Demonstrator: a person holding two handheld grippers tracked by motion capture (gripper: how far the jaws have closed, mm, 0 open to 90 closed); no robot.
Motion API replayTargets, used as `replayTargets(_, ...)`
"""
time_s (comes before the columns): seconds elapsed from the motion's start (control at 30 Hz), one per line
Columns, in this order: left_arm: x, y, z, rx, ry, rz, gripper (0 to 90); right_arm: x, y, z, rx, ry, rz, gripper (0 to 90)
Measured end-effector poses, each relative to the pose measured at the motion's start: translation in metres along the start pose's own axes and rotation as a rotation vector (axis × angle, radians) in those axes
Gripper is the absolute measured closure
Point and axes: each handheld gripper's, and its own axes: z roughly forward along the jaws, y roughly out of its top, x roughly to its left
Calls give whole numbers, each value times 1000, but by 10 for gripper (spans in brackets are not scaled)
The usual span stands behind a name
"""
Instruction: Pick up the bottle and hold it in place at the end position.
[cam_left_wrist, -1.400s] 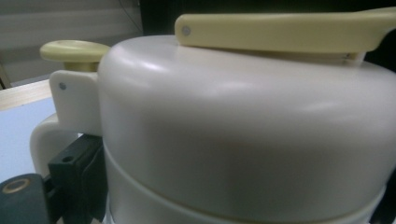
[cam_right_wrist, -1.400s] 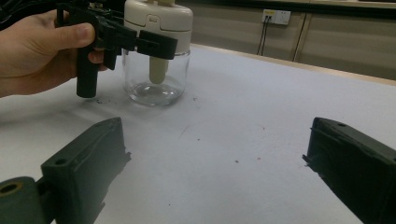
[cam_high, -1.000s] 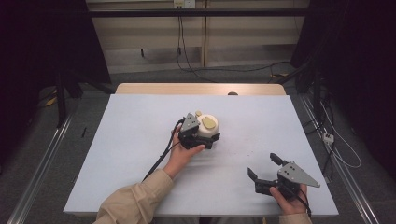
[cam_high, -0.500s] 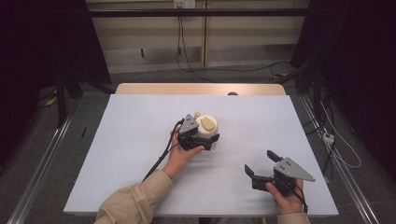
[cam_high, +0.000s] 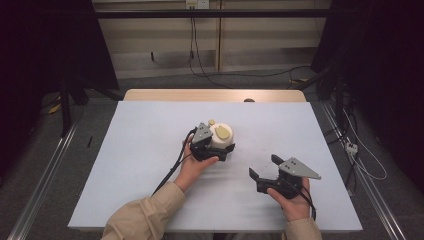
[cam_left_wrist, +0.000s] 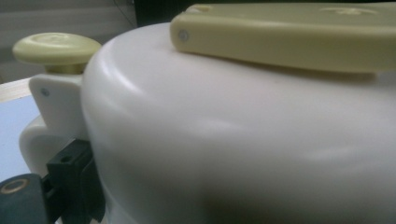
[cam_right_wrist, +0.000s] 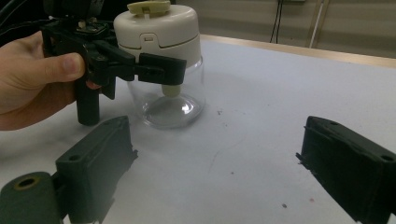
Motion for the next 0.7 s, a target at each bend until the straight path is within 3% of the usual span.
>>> replayTargets(0.7,0,0,0,0,-2,0,60,17,23,31,22,48,-8,108)
